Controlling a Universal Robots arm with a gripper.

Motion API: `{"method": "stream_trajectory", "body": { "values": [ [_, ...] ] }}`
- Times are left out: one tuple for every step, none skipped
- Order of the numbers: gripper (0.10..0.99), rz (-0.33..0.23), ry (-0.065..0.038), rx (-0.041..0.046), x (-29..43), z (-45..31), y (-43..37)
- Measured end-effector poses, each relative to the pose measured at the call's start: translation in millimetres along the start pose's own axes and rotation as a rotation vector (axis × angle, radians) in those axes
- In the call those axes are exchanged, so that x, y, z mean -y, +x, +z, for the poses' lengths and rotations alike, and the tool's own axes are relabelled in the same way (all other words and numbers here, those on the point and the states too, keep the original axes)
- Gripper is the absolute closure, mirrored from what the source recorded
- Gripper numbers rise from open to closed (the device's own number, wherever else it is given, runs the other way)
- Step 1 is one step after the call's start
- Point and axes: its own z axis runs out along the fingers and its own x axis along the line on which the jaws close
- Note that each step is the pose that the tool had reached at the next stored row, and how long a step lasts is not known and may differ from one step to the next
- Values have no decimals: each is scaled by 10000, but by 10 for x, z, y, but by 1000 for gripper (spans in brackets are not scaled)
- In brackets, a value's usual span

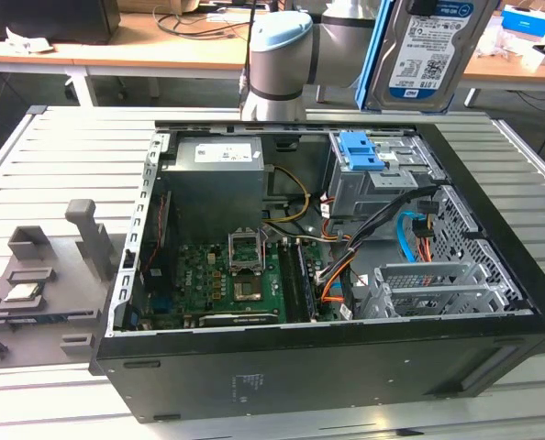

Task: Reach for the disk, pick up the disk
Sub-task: 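Pick up the disk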

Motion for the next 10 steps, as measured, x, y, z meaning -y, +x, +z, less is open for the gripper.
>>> {"method": "stream_trajectory", "body": {
  "values": [
    [722, 0, 0, 1, 0, 0, 12],
    [722, 0, 0, 0, 0, -1, 24],
    [722, 0, 0, 0, 0, -1, 33],
    [722, 0, 0, 0, 0, -1, 51],
    [722, 0, 0, -1, 0, -2, 64],
    [722, 1, 0, 0, -1, -2, 86],
    [722, 0, 0, 0, -1, -2, 94],
    [722, 0, 0, 0, -1, -2, 101],
    [722, 0, 0, 0, -1, -2, 112],
    [722, 0, 0, 0, -1, -3, 124]
  ]
}}
